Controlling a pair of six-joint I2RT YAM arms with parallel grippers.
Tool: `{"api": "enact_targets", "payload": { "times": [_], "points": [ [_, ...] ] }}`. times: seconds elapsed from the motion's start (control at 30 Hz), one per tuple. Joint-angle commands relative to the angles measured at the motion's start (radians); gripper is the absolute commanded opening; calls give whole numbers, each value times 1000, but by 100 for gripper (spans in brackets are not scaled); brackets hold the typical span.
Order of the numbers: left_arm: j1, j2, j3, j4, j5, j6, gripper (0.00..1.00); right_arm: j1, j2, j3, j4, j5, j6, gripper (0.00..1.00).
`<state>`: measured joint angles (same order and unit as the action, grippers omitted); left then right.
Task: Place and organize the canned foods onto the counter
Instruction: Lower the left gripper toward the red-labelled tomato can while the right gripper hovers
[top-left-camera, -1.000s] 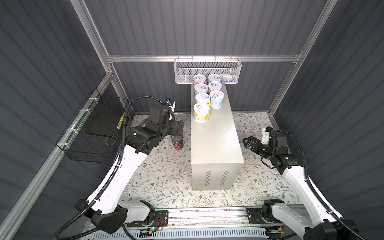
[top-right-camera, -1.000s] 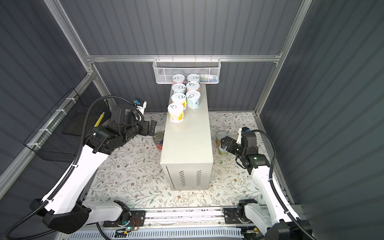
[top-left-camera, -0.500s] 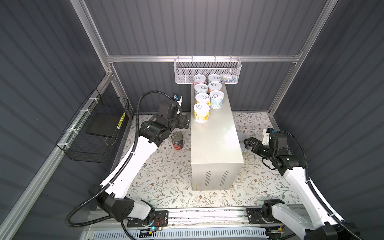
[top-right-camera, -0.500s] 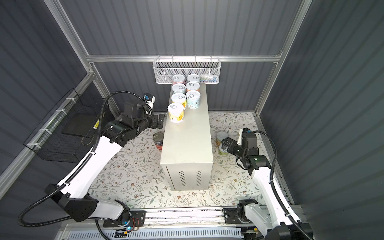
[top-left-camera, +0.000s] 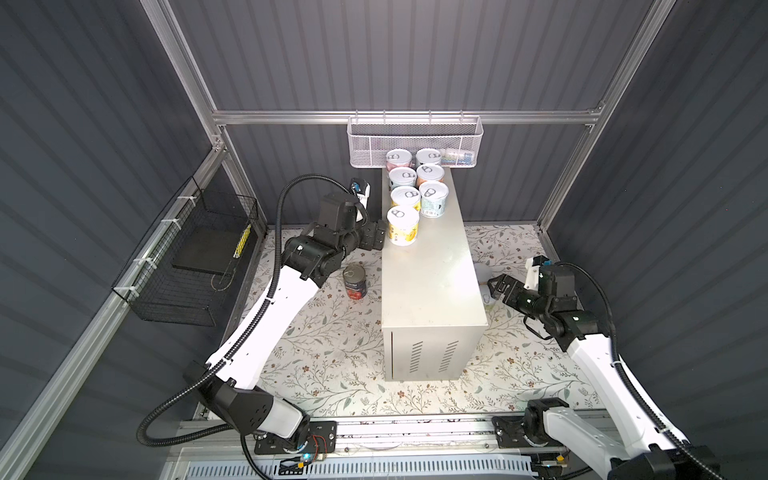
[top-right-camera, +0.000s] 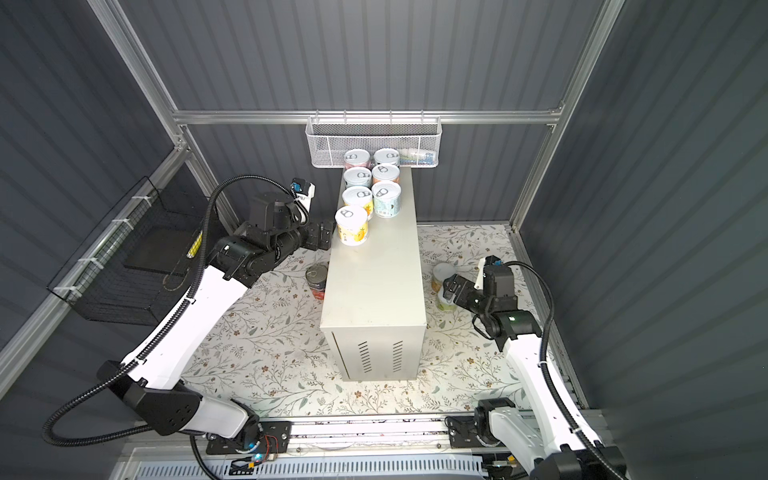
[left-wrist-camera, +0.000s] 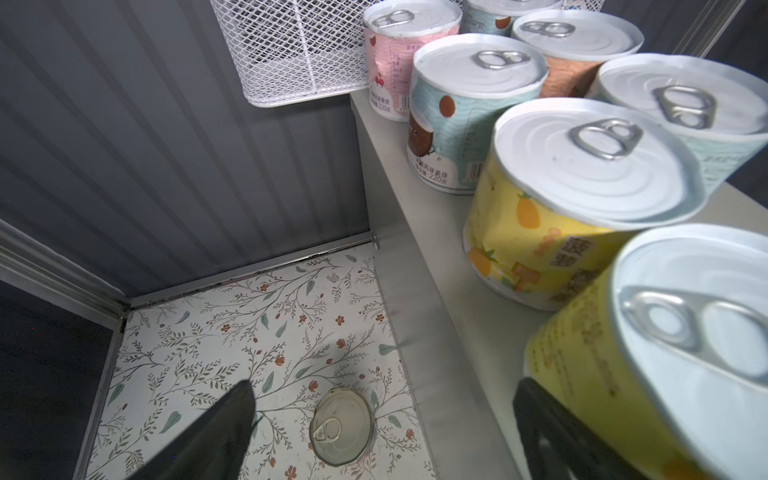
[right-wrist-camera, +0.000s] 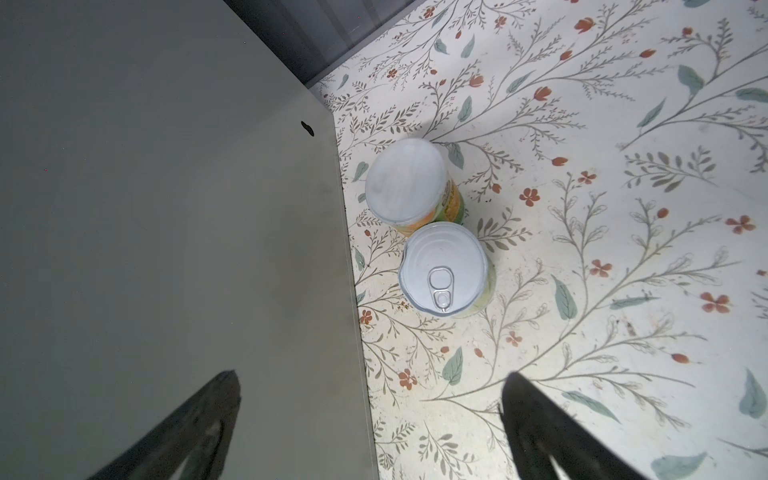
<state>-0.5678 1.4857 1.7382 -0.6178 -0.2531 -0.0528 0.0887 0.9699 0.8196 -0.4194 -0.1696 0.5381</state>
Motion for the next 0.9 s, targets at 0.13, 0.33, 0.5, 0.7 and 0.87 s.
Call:
{"api": "enact_targets", "payload": {
  "times": [0.13, 0.33, 0.5, 0.7, 0.87],
  "points": [
    [6, 25, 40, 21, 31, 11, 97, 6, -5, 4, -4, -3, -9, 99],
    [5, 21, 24, 27, 22, 14, 99, 6, -4, -6, 1, 2, -9, 99],
    [6, -52, -34, 30, -94, 28, 99, 6, 24, -7, 0, 18, -16, 99],
    [27, -184, -151, -5, -126, -9, 99, 10, 158, 36, -56, 52, -43, 99],
    [58, -283, -313, -2, -71, -115, 100, 92, 334, 94, -97, 163, -117, 99]
  ]
}}
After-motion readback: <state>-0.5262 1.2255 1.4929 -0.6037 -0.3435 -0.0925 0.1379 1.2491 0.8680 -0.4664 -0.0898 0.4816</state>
